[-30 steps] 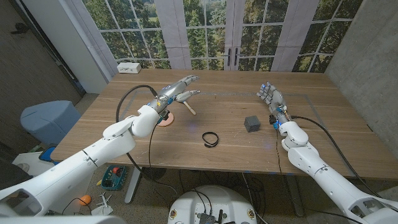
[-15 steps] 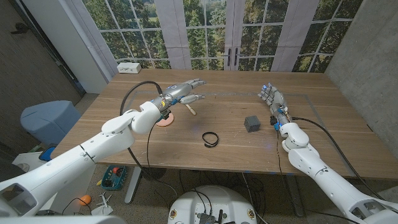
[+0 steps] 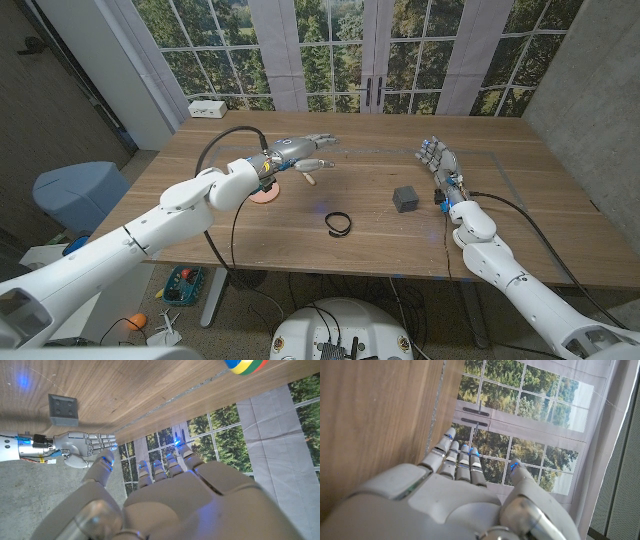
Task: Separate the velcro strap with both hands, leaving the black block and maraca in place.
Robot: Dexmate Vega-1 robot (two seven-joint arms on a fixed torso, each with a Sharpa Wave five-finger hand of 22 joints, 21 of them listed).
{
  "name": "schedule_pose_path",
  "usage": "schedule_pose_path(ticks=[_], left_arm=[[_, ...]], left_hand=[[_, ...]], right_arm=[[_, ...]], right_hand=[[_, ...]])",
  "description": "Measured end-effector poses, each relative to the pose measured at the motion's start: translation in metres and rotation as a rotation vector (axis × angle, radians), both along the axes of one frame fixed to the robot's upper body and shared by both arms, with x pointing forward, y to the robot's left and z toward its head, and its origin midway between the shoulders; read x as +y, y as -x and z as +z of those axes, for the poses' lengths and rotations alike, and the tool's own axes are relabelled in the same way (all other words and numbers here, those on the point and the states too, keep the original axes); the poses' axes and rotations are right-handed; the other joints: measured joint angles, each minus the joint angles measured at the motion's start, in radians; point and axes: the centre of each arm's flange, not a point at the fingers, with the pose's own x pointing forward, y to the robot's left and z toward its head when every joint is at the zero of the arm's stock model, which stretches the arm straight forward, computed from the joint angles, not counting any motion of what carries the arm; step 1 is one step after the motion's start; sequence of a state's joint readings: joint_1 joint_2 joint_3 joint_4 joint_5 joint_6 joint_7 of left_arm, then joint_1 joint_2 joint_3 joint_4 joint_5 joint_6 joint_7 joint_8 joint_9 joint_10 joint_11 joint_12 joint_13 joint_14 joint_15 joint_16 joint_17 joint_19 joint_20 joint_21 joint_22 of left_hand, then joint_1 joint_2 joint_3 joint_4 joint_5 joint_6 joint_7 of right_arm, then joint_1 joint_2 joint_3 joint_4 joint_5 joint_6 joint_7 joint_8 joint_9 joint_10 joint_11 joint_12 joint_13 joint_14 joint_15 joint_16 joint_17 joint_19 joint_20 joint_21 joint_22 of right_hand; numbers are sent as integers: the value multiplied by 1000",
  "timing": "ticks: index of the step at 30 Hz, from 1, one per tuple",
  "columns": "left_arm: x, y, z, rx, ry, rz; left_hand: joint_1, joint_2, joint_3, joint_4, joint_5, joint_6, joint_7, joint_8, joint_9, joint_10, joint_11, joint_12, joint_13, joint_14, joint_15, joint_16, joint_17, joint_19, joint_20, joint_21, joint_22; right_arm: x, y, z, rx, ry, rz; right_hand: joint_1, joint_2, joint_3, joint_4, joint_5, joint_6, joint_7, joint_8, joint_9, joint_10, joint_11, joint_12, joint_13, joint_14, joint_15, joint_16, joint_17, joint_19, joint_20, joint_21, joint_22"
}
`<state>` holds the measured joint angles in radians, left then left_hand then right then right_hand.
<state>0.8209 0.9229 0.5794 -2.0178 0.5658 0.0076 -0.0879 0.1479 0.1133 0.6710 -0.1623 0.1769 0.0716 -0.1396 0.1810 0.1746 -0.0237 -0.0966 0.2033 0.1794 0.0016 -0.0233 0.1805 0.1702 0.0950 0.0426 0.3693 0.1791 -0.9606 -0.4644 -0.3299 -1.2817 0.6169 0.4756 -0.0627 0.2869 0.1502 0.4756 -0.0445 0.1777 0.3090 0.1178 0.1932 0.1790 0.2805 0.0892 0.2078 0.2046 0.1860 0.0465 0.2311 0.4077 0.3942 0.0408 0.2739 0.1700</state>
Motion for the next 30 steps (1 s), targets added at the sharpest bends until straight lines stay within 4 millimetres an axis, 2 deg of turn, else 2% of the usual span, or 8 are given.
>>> schedule_pose_path(ticks=[9, 15, 21, 25, 28, 30], left_arm=[[-7, 7, -2, 23, -75, -2], [-14, 12, -4, 45, -128, 0], [-20, 19, -5, 49, -192, 8], [-23, 23, -5, 41, -220, 14], [-25, 26, -6, 30, -248, 22], [-26, 28, -7, 15, -282, 34]], left_hand=[[15, 7, 5, -5, 0, 11, -10, 8, 0, -10, -2, -4, 4, -5, -5, -3, 0, 0, 0, 0, 0], [30, 14, 13, -13, 0, 32, 3, 14, 5, -11, -3, -4, 5, -11, 0, -3, 0, 0, 0, -8, 0], [72, -6, 26, -26, 0, 99, -1, 39, 5, -11, -4, -4, 5, -11, 0, -3, 0, 5, -5, -16, 0], [97, -26, 30, -30, 5, 135, 2, 54, 5, 3, -16, 0, 5, -7, -4, -3, 0, 12, -8, -21, 0], [127, -43, 32, -32, 9, 176, 2, 68, 5, 29, -22, 2, 5, 1, -10, 1, 0, 24, -11, -23, -2], [173, -59, 36, -36, 15, 222, 10, 81, 5, 76, -24, 18, 5, 27, -10, 3, 0, 32, -9, -36, -2]], right_arm=[[-1, 5, -7, -6, -13, -1], [-1, 9, -12, -16, -29, 1], [-2, 10, -21, -19, -47, 2], [-3, 11, -24, -24, -56, 2], [-3, 12, -27, -26, -64, 3], [-3, 13, -30, -29, -70, 2]], right_hand=[[0, 0, 0, 0, 0, 0, 0, 0, 0, 0, 0, 0, 0, 0, 0, 0, 0, 2, 2, -1, 0], [0, 0, -2, -2, 0, 0, 0, 0, 0, 0, 0, 0, 0, 0, 0, 0, 0, 2, 2, -1, 0], [0, 0, -2, -2, 0, 0, 0, 0, 0, 0, 0, 0, 0, 0, 0, 0, 0, 2, 2, -8, 0], [0, 0, -5, -5, 0, 0, 0, 0, 0, 3, 4, 0, 0, 0, 0, 0, 0, 2, 2, -8, 0], [0, 0, -7, -7, 0, 0, 0, 0, 0, 5, 6, 0, 0, 0, 0, 0, -4, 2, 2, -12, 0], [0, 0, -7, -7, 0, 2, -2, 0, 0, 5, 6, 0, 0, 0, 0, 0, -4, 2, 2, -11, 0]])
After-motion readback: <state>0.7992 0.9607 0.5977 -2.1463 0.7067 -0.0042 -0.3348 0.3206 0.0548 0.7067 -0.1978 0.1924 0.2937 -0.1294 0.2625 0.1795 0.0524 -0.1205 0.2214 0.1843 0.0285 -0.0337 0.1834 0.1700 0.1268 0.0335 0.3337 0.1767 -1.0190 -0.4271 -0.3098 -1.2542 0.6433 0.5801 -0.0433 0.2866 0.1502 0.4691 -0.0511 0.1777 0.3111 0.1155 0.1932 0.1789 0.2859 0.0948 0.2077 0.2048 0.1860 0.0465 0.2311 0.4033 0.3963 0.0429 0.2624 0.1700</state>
